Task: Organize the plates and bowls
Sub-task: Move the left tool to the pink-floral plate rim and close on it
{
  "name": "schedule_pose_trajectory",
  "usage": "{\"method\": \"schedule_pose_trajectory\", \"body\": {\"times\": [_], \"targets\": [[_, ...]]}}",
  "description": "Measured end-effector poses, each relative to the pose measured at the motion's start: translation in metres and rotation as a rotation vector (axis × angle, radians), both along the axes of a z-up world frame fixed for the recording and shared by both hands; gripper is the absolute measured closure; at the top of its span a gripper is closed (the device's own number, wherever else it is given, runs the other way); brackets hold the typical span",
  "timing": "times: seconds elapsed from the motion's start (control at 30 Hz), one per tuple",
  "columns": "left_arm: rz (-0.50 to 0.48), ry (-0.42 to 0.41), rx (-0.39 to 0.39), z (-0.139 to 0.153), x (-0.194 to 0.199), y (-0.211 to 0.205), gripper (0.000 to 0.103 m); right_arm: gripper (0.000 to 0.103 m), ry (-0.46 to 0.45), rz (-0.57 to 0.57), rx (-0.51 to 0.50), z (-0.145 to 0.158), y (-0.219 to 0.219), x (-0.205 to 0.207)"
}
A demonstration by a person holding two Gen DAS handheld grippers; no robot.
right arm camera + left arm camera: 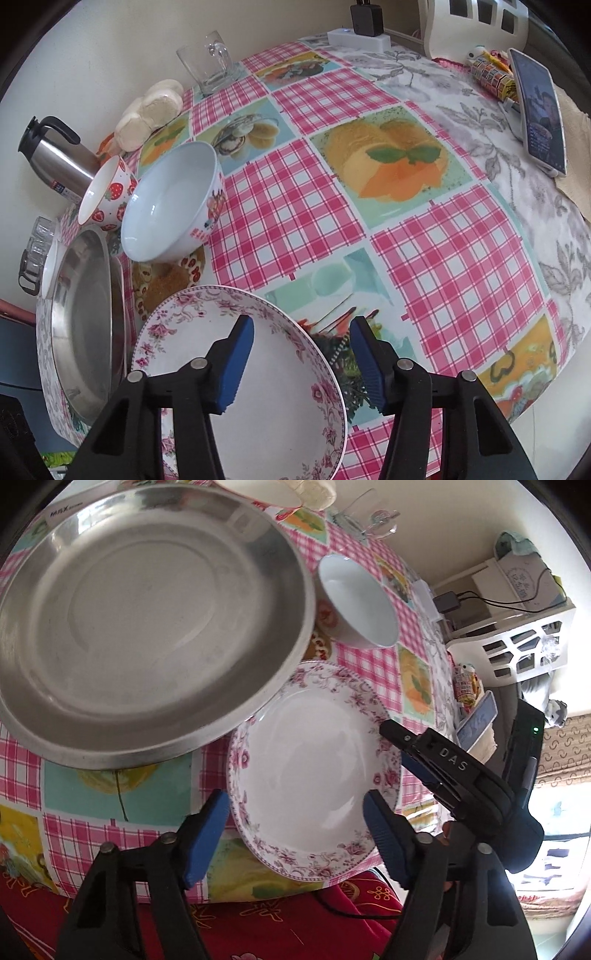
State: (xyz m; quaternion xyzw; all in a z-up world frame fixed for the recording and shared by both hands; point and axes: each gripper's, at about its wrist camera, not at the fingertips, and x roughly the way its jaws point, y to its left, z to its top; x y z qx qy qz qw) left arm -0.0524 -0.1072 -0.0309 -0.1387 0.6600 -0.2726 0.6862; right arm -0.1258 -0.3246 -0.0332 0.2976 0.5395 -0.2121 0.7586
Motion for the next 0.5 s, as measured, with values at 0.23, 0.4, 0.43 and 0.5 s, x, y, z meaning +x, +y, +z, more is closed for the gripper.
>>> {"method": "schedule_pose_trajectory", "body": {"times": [0.23,0.4,0.43,0.5], "targets": [[-0.003,0.030,0.038,-0.014,0.000,-0.003,0.038,0.050,0.025,0.009,0.029,-0.013,0.001,0.002],[-0.005,0.038,0.050,-0.021,0.002,-0.005,0.050,0.052,0.028,0.014,0.032,-0.018,-0.001,0.000],[-0.004,0.041,0.053,-0.023,0.002,-0.004,0.054,0.052,0.027,0.016,0.031,-0.018,-0.001,0.000],[0.002,0.045,0.062,-0.027,0.003,-0.003,0.059,0.052,0.023,0.023,0.031,-0.018,0.000,0.002]]}}
